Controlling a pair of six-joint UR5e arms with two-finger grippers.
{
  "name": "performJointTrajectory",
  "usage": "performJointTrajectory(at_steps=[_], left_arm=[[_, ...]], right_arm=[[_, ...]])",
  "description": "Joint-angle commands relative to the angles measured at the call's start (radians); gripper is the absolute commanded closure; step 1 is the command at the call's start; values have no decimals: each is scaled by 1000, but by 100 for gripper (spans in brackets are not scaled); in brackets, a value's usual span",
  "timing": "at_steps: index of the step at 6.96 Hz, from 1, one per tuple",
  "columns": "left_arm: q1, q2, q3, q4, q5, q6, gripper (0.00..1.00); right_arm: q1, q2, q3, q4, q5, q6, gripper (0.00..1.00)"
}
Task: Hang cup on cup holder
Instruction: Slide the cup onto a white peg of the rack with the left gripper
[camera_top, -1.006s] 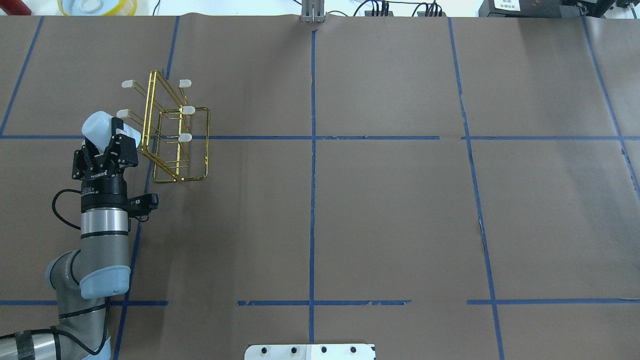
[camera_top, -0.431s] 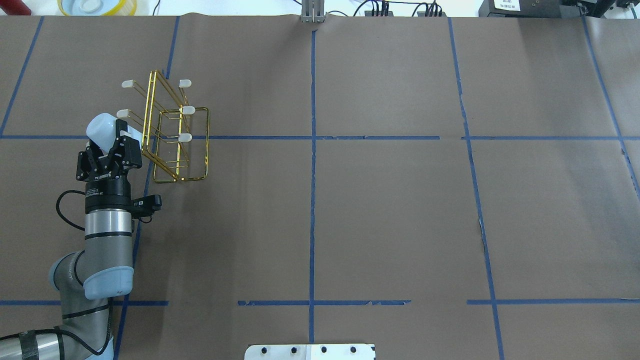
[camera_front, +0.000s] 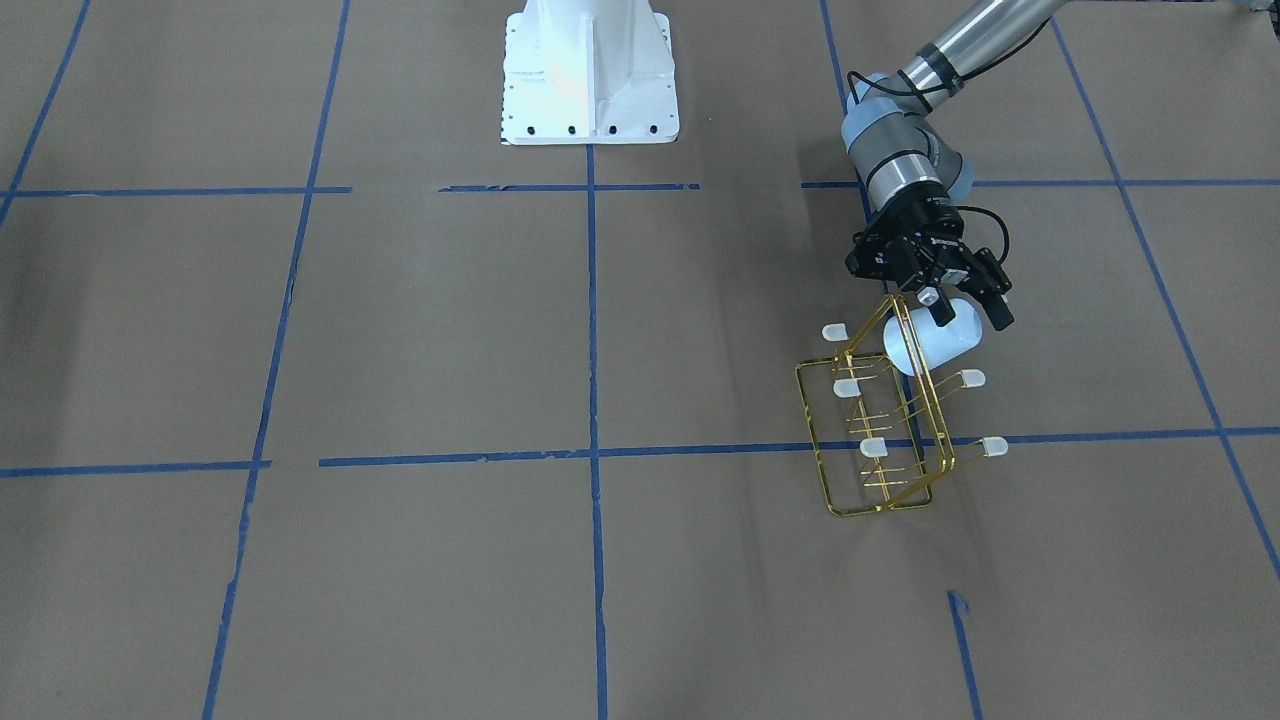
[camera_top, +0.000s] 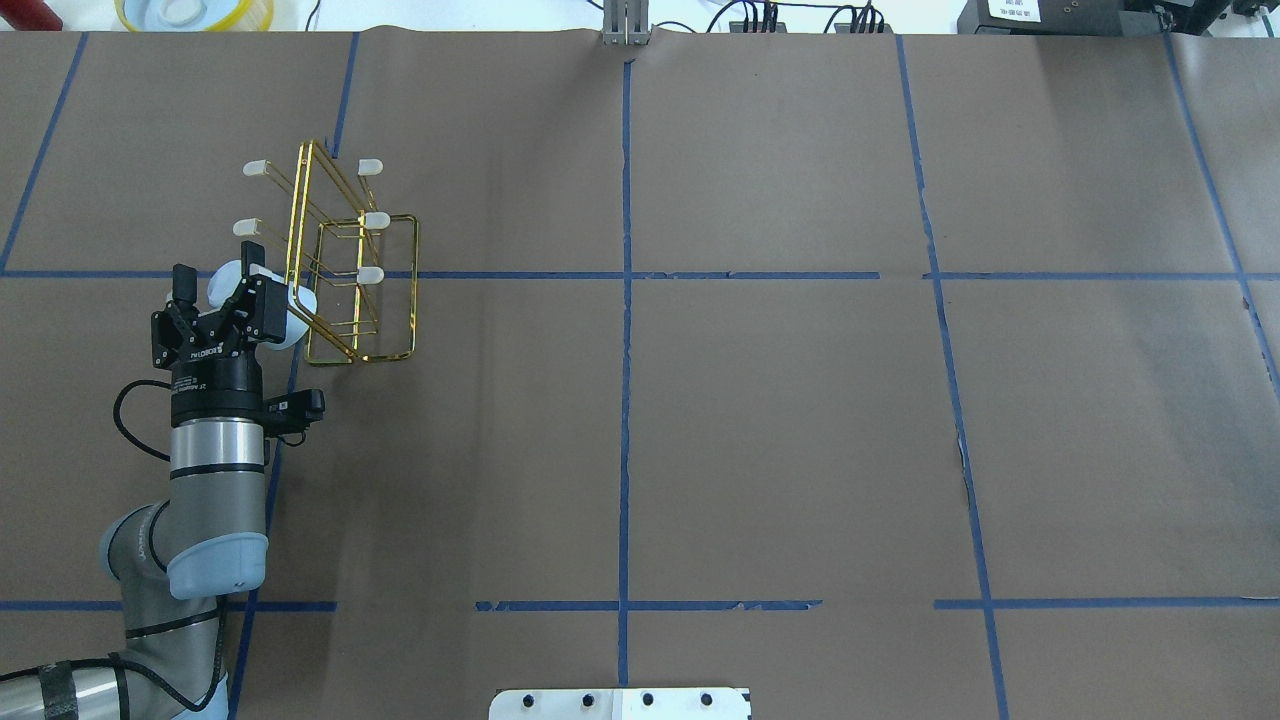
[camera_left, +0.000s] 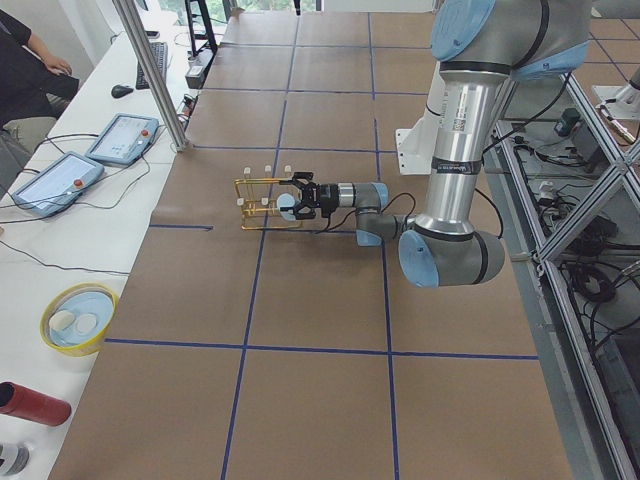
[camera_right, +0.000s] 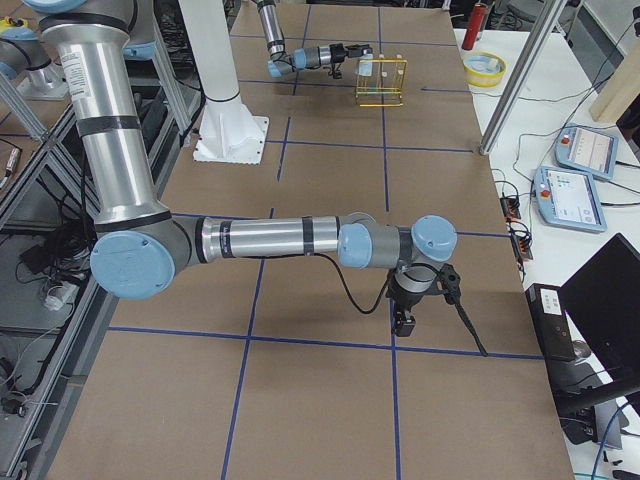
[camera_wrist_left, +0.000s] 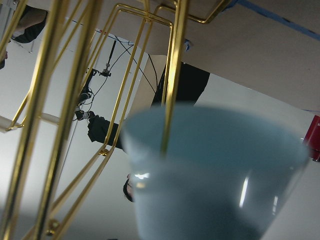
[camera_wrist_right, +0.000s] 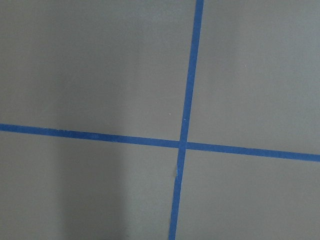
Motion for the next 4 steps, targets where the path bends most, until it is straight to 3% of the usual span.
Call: performJointTrajectory(at_steps=[1, 4], left_arm=[[0, 2, -20, 0, -4, 1, 0], [-15, 14, -181, -11, -42, -41, 0]], right_arm=[[0, 0, 0, 0, 0, 1, 0], [0, 0, 0, 0, 0, 0, 0]])
